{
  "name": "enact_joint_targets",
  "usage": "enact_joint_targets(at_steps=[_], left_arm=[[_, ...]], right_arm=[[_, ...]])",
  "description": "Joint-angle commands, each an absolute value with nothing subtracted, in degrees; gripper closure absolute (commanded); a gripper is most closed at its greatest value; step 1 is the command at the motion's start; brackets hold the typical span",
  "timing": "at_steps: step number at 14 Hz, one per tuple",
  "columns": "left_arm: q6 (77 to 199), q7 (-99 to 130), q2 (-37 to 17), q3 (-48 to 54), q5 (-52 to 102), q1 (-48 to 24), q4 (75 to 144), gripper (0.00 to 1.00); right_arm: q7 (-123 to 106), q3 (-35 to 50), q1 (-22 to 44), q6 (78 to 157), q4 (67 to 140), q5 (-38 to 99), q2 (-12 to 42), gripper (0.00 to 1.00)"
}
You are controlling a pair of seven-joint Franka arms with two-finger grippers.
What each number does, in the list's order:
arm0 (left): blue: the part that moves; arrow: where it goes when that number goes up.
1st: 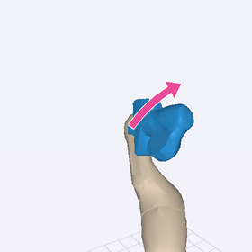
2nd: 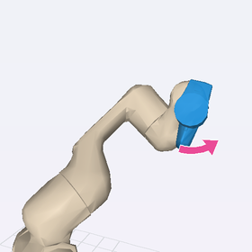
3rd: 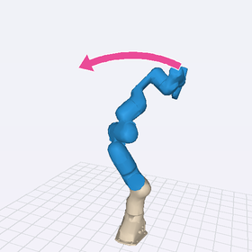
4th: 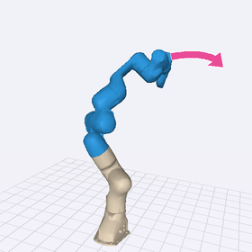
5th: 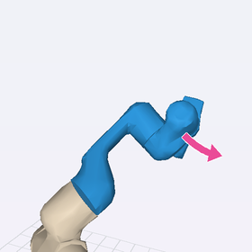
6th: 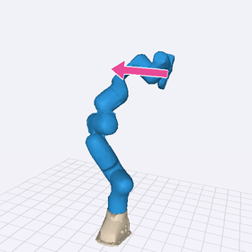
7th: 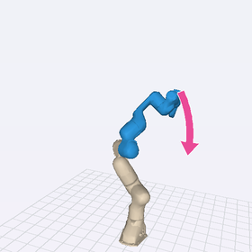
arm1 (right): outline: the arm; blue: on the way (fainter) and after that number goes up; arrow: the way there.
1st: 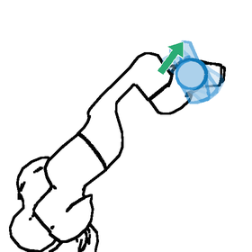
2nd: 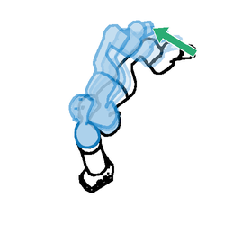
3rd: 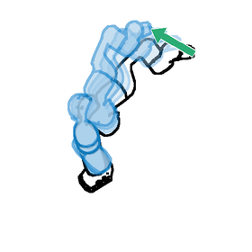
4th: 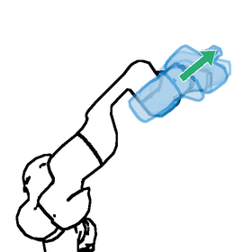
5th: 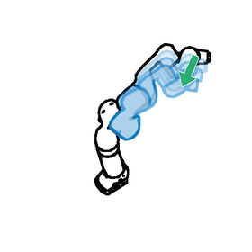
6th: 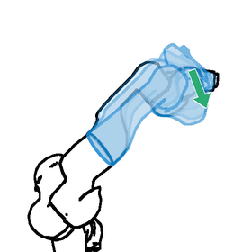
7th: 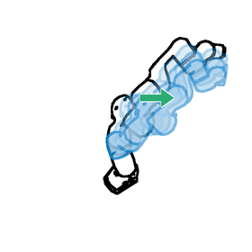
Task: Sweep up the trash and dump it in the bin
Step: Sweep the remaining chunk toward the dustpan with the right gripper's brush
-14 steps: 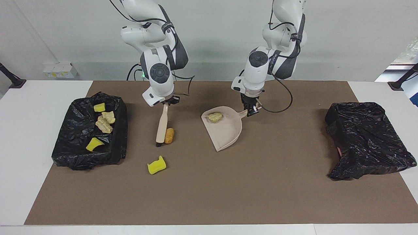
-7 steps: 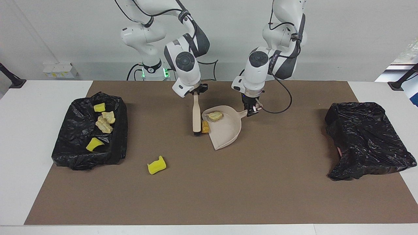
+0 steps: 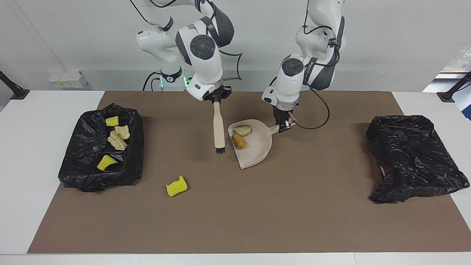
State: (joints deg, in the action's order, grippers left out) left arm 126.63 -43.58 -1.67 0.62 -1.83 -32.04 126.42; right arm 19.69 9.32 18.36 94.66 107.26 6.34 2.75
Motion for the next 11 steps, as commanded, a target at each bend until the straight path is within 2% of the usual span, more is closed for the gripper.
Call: enact_joint_targets(at_steps=[1, 5, 8, 11], left_arm=[[128.8, -44.0, -1.0, 0.3, -1.1, -32.1, 127.8, 1.0], [128.8, -43.8, -1.0, 0.3, -1.1, -32.0, 127.8, 1.0], [128.8, -43.6, -1.0, 0.3, -1.1, -32.1, 127.8, 1.0], [128.8, -43.4, -1.1, 0.3, -1.1, -32.1, 127.7, 1.0]], right_arm=[[12.5, 9.7, 13.6, 94.5, 106.8, 0.1, 4.0, 1.0], [3.9, 9.7, 6.9, 98.5, 104.3, -12.4, 9.9, 1.0], [-3.3, 9.7, 2.4, 98.8, 95.8, -20.5, 17.6, 1.0], [-4.0, 9.7, 1.5, 98.9, 88.8, -24.5, 24.6, 1.0]])
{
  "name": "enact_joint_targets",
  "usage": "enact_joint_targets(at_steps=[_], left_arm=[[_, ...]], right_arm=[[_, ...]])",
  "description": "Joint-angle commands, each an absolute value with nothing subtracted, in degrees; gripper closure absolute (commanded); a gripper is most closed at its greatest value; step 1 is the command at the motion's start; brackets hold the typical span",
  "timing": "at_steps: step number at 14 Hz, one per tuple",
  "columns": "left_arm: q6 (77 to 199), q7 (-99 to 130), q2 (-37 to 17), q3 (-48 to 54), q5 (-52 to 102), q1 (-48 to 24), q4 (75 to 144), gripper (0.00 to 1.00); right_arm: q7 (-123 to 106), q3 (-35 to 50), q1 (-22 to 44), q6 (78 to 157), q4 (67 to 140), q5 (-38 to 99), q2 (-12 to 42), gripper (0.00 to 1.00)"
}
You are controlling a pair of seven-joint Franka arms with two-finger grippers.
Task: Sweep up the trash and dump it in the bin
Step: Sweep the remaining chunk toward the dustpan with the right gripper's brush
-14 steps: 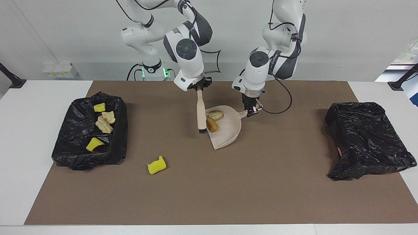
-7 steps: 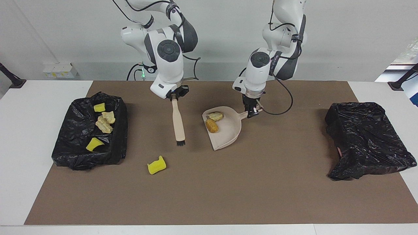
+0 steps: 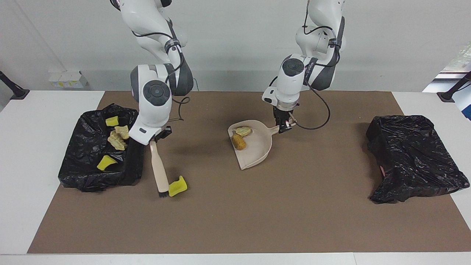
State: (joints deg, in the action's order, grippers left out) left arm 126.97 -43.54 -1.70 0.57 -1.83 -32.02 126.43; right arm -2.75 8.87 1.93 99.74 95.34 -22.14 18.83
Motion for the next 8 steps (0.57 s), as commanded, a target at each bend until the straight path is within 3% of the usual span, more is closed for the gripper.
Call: enact_joint_targets(at_steps=[1, 8], left_arm=[[128.8, -43.4, -1.1, 0.3, -1.1, -32.1, 127.7, 1.0], [128.5, -43.2, -1.1, 0.2, -1.1, -32.1, 127.7, 1.0]], right_arm=[[-4.1, 9.7, 1.6, 98.9, 88.0, -25.2, 26.2, 1.0], [-4.1, 11.1, 5.0, 100.8, 94.2, -12.7, 24.8, 1.0]])
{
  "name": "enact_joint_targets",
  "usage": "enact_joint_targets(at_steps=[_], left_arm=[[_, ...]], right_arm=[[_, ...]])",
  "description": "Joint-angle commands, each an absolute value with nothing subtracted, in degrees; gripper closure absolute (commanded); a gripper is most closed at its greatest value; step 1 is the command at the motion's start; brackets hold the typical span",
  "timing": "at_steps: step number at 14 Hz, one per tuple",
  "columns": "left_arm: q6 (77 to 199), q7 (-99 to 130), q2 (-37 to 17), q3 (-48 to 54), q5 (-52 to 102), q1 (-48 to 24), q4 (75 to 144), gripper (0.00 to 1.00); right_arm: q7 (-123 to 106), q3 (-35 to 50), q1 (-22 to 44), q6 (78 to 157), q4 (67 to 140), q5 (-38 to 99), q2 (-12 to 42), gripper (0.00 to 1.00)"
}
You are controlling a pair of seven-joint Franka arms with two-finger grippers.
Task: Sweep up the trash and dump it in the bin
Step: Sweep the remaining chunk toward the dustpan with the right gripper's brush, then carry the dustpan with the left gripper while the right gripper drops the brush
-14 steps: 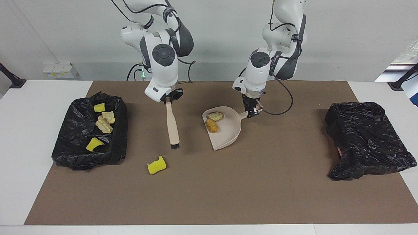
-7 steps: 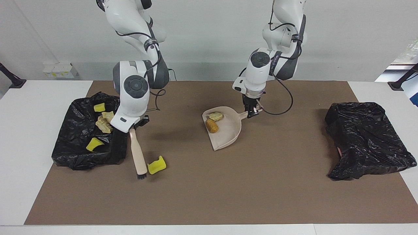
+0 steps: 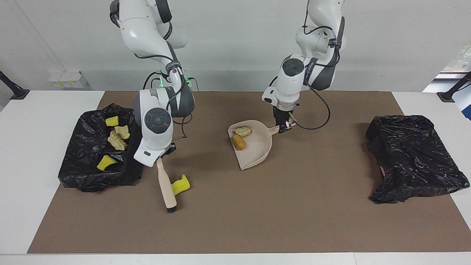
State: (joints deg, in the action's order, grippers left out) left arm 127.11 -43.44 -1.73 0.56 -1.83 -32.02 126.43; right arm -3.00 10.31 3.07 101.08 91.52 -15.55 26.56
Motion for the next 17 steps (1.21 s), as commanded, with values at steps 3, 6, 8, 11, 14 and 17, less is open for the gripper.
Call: enact_joint_targets(at_steps=[3, 6, 8, 11, 14, 17], left_arm=[[127.7, -41.8, -0.9, 0.2, -1.1, -32.1, 127.8, 1.0], [128.5, -41.2, -1.9, 0.2, -1.1, -32.4, 128.1, 1.0], [129.0, -41.0, -2.7, 0.2, -1.1, -32.1, 128.0, 1.0], [129.7, -41.8, -2.8, 0.2, -1.1, -32.0, 128.1, 1.0], [130.9, -42.5, -3.9, 0.3, -1.1, -28.8, 127.1, 1.0], [130.3, -52.1, -5.5, 0.4, 0.1, -24.3, 124.9, 1.0]], right_arm=[[-3.7, 14.2, 7.5, 101.2, 100.3, -4.0, 21.3, 1.0], [-3.6, 14.9, 13.7, 102.5, 106.1, -0.6, 17.8, 1.0], [-0.1, 15.0, 17.6, 100.2, 105.8, 3.9, 16.4, 1.0], [3.7, 14.9, 17.4, 92.0, 103.0, 4.6, 12.0, 1.0], [8.6, 14.9, 17.9, 87.4, 103.4, 5.1, 7.7, 1.0], [17.8, 14.9, 18.8, 87.6, 108.9, 5.5, 4.0, 1.0]])
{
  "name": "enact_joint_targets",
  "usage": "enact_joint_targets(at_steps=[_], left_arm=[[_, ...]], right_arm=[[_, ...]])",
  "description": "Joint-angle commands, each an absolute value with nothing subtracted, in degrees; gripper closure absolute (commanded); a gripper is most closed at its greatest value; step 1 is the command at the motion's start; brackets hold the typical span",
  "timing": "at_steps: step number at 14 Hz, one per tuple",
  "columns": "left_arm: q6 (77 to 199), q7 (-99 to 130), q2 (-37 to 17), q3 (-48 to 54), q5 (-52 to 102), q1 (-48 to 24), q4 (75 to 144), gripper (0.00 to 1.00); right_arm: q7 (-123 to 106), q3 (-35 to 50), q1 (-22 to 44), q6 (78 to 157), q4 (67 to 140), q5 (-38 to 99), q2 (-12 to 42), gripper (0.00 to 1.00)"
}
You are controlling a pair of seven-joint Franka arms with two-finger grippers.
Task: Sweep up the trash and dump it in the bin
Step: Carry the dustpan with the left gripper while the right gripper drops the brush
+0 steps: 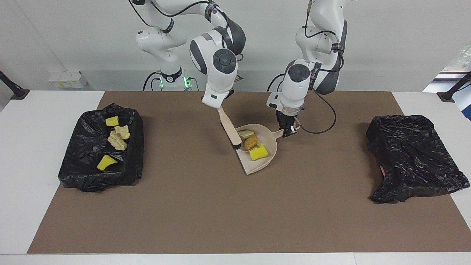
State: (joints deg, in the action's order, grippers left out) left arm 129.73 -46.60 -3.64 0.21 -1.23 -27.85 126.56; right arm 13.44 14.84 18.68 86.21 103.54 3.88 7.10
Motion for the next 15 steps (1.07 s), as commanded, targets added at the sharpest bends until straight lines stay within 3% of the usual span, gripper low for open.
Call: enact_joint_targets(at_steps=[1, 3, 5, 8, 11, 13, 15], left_arm=[[129.9, -55.1, -6.5, 0.3, 2.0, -22.5, 123.4, 1.0], [127.8, -61.4, -7.8, 0.4, 2.7, -17.6, 120.3, 1.0], [122.8, -64.8, -9.4, 0.4, 3.1, -13.6, 115.0, 1.0], [115.4, -68.5, -10.6, 0.3, 4.4, -9.3, 107.2, 1.0], [110.3, -76.2, -10.6, 0.2, 4.2, -4.0, 102.7, 1.0], [108.7, -84.9, -10.5, 0.1, 4.1, 0.3, 100.7, 1.0], [106.8, -92.0, -10.5, 0.1, 3.8, 4.4, 98.1, 1.0]], right_arm=[[21.0, 15.0, 19.4, 91.7, 113.0, 6.8, 1.6, 1.0], [27.6, 15.0, 22.4, 102.2, 122.2, 9.3, -3.4, 1.0], [30.6, 15.0, 24.2, 105.9, 127.2, 11.6, -5.8, 1.0], [41.5, 15.0, 31.2, 112.3, 131.4, 12.0, -4.8, 1.0], [42.8, 15.0, 32.8, 114.7, 132.4, 15.4, -4.0, 1.0], [42.5, 15.0, 35.1, 122.1, 135.8, 16.7, -4.0, 1.0], [41.1, 15.0, 35.1, 122.3, 136.1, 16.7, -4.0, 1.0]])
